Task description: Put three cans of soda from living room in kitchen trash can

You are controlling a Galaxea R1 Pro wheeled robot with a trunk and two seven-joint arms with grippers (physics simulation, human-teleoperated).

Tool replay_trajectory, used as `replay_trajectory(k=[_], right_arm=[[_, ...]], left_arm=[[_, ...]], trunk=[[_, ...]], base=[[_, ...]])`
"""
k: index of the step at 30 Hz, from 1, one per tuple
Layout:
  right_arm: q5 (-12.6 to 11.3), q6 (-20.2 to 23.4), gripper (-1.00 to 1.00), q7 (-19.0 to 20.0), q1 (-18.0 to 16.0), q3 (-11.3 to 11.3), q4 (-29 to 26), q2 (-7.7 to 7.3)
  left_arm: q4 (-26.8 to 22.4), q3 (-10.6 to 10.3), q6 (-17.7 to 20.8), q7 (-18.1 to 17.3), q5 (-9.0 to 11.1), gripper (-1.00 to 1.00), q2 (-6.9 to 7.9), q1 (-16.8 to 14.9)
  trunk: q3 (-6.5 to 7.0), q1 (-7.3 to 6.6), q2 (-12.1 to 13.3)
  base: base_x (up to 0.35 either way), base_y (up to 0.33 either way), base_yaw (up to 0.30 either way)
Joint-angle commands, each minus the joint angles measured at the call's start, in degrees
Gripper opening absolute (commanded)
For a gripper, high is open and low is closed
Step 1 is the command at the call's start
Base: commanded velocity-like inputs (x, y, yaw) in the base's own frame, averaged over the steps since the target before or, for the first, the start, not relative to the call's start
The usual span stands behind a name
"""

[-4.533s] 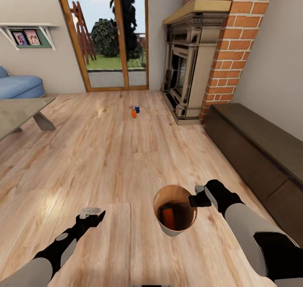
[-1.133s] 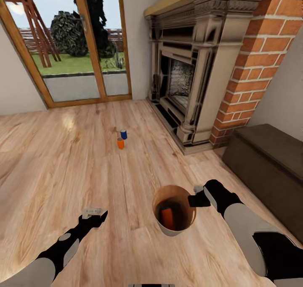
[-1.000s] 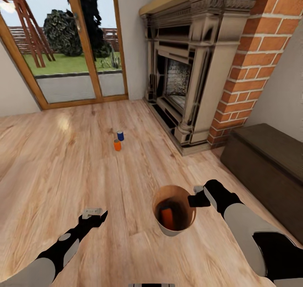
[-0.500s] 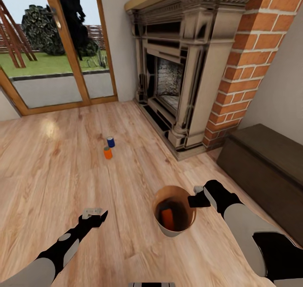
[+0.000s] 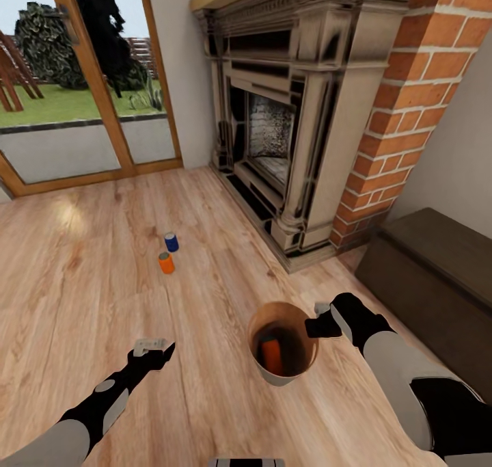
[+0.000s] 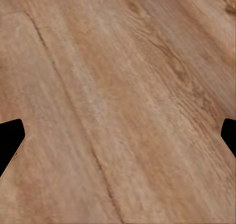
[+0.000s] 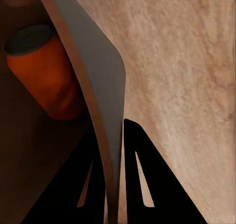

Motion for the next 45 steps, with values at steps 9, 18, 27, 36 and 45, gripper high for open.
replay_trajectory(k=[9,18,27,36,45], right_arm=[[-1.36,0.19,-1.00,0.40,-0.02,-0.24,-0.01,0.00],[-1.36,0.19,-1.00,0.39,0.22,-0.18,-0.05,0.14],[-1.36,0.19,-1.00,0.39,0.32,-0.15,-0.09,0.17],[-1.36,0.19,-1.00,0.39,0.33,-0.09,-0.09,0.18],[-1.36,0.19,-1.00,0.39,0.63,-0.06,-0.09,0.18]], left_arm=[[0.02,0.00,-0.01,0.00,0.00,1.00,-0.03,0.00],[0.01,-0.08,-0.02,0.00,0.00,1.00,-0.01,0.00],[0.01,-0.06,0.01,0.00,0.00,1.00,-0.02,0.00],[0.01,-0.06,0.01,0.00,0.00,1.00,-0.13,0.00],[-0.01,-0.06,0.01,0.00,0.00,1.00,-0.43,0.00]], trunk=[[-0.01,0.00,0.00],[-0.01,0.00,0.00],[-0.01,0.00,0.00],[-0.01,0.00,0.00],[-0.01,0.00,0.00]], base=[[0.321,0.004,-0.003],[0.323,0.000,0.000],[0.323,0.005,0.000],[0.294,0.135,0.000],[0.289,0.144,0.000]])
